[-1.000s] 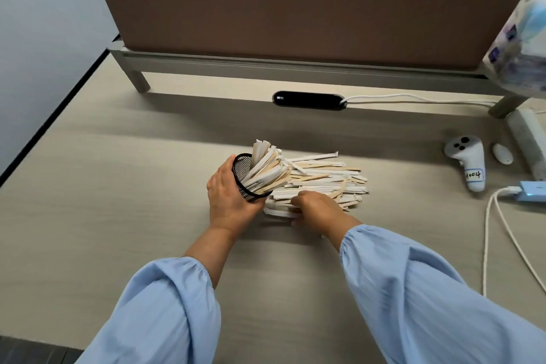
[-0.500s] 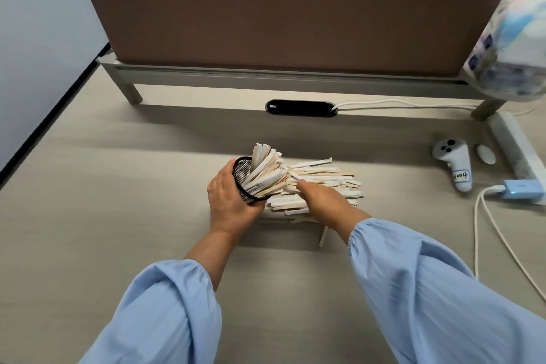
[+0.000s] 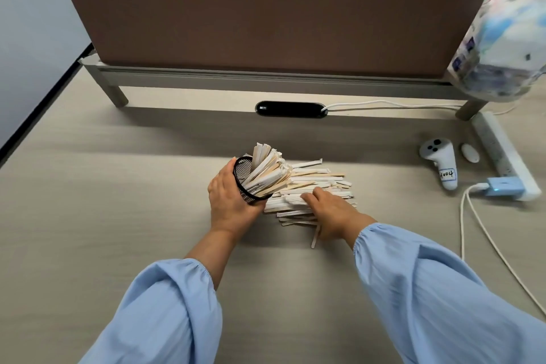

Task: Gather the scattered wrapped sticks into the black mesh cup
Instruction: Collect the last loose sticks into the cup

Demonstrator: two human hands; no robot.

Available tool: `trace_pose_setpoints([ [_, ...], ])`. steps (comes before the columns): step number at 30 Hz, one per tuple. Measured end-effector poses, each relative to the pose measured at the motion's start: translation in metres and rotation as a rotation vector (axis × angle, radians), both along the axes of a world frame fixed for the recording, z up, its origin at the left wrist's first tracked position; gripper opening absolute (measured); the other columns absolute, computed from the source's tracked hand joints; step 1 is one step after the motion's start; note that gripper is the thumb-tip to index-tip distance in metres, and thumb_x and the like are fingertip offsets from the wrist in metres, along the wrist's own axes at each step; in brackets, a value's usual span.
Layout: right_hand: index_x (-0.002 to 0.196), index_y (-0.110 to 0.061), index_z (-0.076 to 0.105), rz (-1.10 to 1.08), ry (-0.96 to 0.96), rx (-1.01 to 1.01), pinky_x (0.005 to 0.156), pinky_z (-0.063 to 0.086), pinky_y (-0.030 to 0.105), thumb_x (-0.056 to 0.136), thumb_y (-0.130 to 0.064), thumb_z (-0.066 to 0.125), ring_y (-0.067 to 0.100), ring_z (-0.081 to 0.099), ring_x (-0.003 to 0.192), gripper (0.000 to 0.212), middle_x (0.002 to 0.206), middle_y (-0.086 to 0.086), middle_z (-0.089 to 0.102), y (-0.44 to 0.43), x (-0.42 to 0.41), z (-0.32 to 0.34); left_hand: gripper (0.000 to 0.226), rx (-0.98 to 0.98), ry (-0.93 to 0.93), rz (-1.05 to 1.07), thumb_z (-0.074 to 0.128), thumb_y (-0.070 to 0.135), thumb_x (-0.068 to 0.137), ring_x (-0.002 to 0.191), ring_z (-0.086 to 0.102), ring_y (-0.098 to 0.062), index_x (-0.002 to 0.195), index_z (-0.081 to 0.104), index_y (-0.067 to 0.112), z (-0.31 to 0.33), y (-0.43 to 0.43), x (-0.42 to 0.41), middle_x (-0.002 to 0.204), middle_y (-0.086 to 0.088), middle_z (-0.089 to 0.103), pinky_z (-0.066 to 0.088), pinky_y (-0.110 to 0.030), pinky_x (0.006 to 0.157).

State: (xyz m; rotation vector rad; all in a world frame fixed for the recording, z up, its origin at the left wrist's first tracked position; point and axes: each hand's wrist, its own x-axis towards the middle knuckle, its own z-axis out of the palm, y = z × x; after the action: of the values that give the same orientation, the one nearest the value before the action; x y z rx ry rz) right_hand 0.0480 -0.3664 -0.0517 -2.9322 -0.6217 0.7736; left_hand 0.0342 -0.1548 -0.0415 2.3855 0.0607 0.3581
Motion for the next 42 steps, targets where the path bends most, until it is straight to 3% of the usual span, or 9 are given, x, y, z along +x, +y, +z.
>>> trace_pose_setpoints([
  [2,0.138,-0.015,0.029,0.03,-0.02,-0.025,0.095,0.04,0.037,0.068,-0.02,0.076,0.032,0.043,0.118,0.085,0.128,0.013,0.038,0.004,0.002,0.0,0.092,0.001,0.005,0.001,0.058,0.051,0.055,0.112,0.048,-0.038,0.129,0.038,0.001,0.0,0.0,0.0,0.125,-0.019,0.052,0.034,-0.048,0.097],
  [7,0.132,-0.013,0.042,-0.017,-0.113,0.035,0.099,0.036,0.038,0.09,-0.012,0.049,0.033,0.038,0.125,0.043,0.138,0.014,0.034,0.021,0.011,0.006,0.095,0.004,0.017,0.014,0.058,0.055,0.053,0.113,0.048,-0.038,0.129,0.038,0.001,0.0,0.005,0.003,0.125,-0.02,0.052,0.034,-0.048,0.098],
  [10,0.141,-0.016,0.033,0.033,-0.122,0.01,0.112,0.029,0.039,0.092,-0.009,0.044,0.031,0.024,0.138,0.051,0.154,0.011,0.02,0.027,0.018,0.0,0.093,0.019,0.015,0.029,0.057,0.053,0.054,0.112,0.049,-0.038,0.128,0.038,0.0,0.0,0.011,0.005,0.124,-0.02,0.052,0.034,-0.046,0.097],
  [15,0.133,-0.009,0.039,-0.031,-0.107,-0.012,0.097,0.043,0.042,0.09,-0.005,0.044,0.032,0.04,0.122,0.044,0.135,0.013,0.04,0.035,0.032,-0.005,0.094,0.036,0.019,0.044,0.059,0.052,0.054,0.113,0.048,-0.037,0.129,0.037,0.001,-0.001,0.02,0.012,0.125,-0.019,0.052,0.033,-0.045,0.098],
  [26,0.121,-0.007,0.04,-0.182,-0.134,0.008,0.089,0.044,0.042,0.086,0.005,0.04,0.034,0.046,0.114,0.037,0.125,0.016,0.054,0.044,0.044,-0.012,0.095,0.028,0.039,0.031,0.059,0.053,0.054,0.114,0.047,-0.037,0.13,0.037,0.002,-0.003,0.026,0.036,0.125,-0.018,0.052,0.032,-0.046,0.099],
  [31,0.12,-0.006,0.041,-0.195,-0.051,0.003,0.088,0.045,0.042,0.085,-0.003,0.048,0.037,0.053,0.112,0.036,0.122,0.018,0.057,0.043,0.041,-0.01,0.095,0.028,0.046,0.011,0.058,0.054,0.054,0.113,0.048,-0.038,0.129,0.037,0.001,-0.006,0.026,0.038,0.125,-0.02,0.053,0.033,-0.048,0.098],
  [37,0.112,-0.004,0.047,-0.436,0.001,0.278,0.083,0.044,0.036,0.087,-0.012,0.049,0.038,0.056,0.108,0.027,0.119,0.021,0.058,0.036,0.043,0.002,0.094,0.016,0.047,0.001,0.056,0.054,0.054,0.112,0.049,-0.039,0.129,0.038,0.0,-0.006,0.026,0.033,0.124,-0.02,0.053,0.034,-0.048,0.098],
  [40,0.104,-0.005,0.048,-0.655,-0.041,0.555,0.077,0.048,0.044,0.092,-0.014,0.047,0.038,0.059,0.088,0.015,0.098,0.023,0.062,0.033,0.051,0.01,0.095,0.013,0.044,-0.001,0.056,0.055,0.053,0.111,0.049,-0.04,0.128,0.039,-0.001,-0.005,0.026,0.033,0.123,-0.021,0.053,0.034,-0.048,0.097],
  [42,0.093,-0.01,0.052,-0.847,-0.101,0.807,0.067,0.049,0.042,0.091,-0.017,0.053,0.028,0.054,0.071,0.008,0.076,0.01,0.057,0.032,0.056,0.025,0.096,0.01,0.057,-0.01,0.055,0.055,0.053,0.113,0.048,-0.039,0.129,0.038,0.0,-0.005,0.027,0.031,0.124,-0.02,0.053,0.032,-0.047,0.099],
])
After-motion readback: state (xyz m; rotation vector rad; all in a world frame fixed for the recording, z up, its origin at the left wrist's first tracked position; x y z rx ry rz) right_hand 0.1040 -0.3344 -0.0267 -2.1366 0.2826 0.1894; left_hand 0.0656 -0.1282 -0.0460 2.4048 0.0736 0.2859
